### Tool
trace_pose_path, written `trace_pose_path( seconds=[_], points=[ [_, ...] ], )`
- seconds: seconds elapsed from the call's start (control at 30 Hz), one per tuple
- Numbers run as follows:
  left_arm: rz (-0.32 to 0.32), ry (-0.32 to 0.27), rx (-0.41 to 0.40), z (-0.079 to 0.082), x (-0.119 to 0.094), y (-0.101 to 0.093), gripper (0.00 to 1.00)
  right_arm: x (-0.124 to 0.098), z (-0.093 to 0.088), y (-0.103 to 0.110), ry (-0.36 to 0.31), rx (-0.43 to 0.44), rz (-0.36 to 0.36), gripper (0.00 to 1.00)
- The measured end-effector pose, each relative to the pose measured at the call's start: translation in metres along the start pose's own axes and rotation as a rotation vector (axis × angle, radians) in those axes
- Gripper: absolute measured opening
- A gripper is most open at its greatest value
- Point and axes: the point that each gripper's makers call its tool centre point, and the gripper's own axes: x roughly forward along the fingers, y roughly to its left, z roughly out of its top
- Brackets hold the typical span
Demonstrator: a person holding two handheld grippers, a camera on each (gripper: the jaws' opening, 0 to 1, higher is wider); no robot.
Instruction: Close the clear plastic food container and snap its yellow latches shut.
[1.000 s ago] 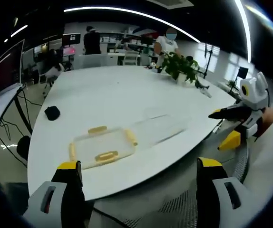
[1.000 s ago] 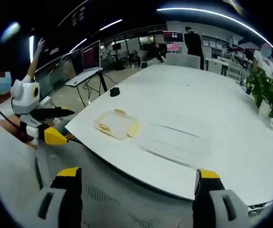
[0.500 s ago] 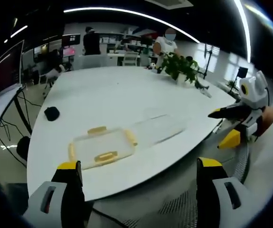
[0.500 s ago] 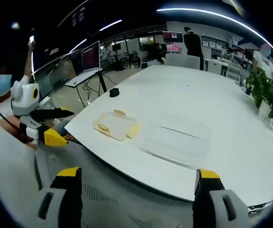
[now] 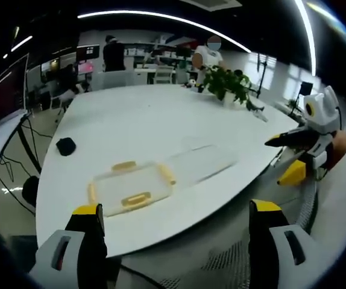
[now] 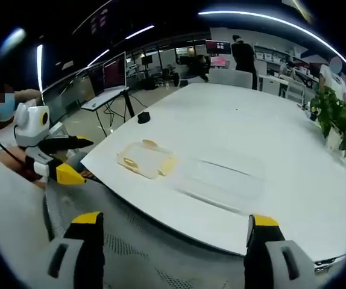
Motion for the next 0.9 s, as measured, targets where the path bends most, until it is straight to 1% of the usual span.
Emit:
trace_pose_path(
  seconds=[0.17,0.27,0.33,0.37,0.43,0.47,0.5,0.57,0.6,0.67,0.77,0.83,0.9],
  points=[
    [0.001,0.008,-0.002,-0.003,0.001,0.003,0.99,0.0,0.0,-0.001,-0.003,-0.001,-0.005,0.99],
    [0.002,0.005,-0.004,-0.001,0.002,0.006,0.99,0.001,0.001,-0.002,-0.004,0.001,-0.009,0.99],
    [-0.035,0.006,-0.022,-0.001,0.004,0.001,0.99,0.001,0.001,-0.003,-0.005,0.01,-0.016,0.99],
    [-0.046,-0.017,-0.028,0.004,0.004,-0.002,0.99,0.001,0.001,-0.004,-0.009,0.02,-0.025,0.99],
    [-0.04,-0.026,-0.012,0.007,0.004,-0.002,0.99,0.001,-0.001,-0.002,0.003,0.019,-0.009,0.99],
    [-0.028,0.003,0.018,0.005,0.004,0.0,0.99,0.0,-0.001,-0.003,0.0,0.026,-0.012,0.99],
    [0.001,0.035,0.037,0.002,0.004,0.006,0.99,0.0,-0.002,-0.004,-0.005,0.04,-0.005,0.99],
    [-0.024,0.004,-0.001,0.006,0.006,0.003,0.99,0.0,-0.002,-0.003,-0.004,0.063,0.011,0.99],
    [-0.023,0.013,-0.017,0.005,0.005,0.003,0.99,-0.001,0.0,-0.004,-0.008,0.057,0.008,0.99],
    [-0.026,0.029,0.007,0.002,0.005,0.003,0.99,0.0,0.002,-0.006,-0.01,0.055,0.003,0.99],
    [-0.018,0.02,0.008,0.004,0.003,0.006,0.99,0.001,0.008,-0.005,-0.019,0.035,-0.004,0.99],
    [-0.017,0.008,0.002,0.006,0.002,0.009,0.99,0.001,0.013,-0.003,-0.03,0.01,-0.003,0.97],
    [-0.02,-0.006,0.008,0.01,0.001,0.01,0.99,0.002,0.017,-0.003,-0.038,-0.038,-0.011,0.97]
  ],
)
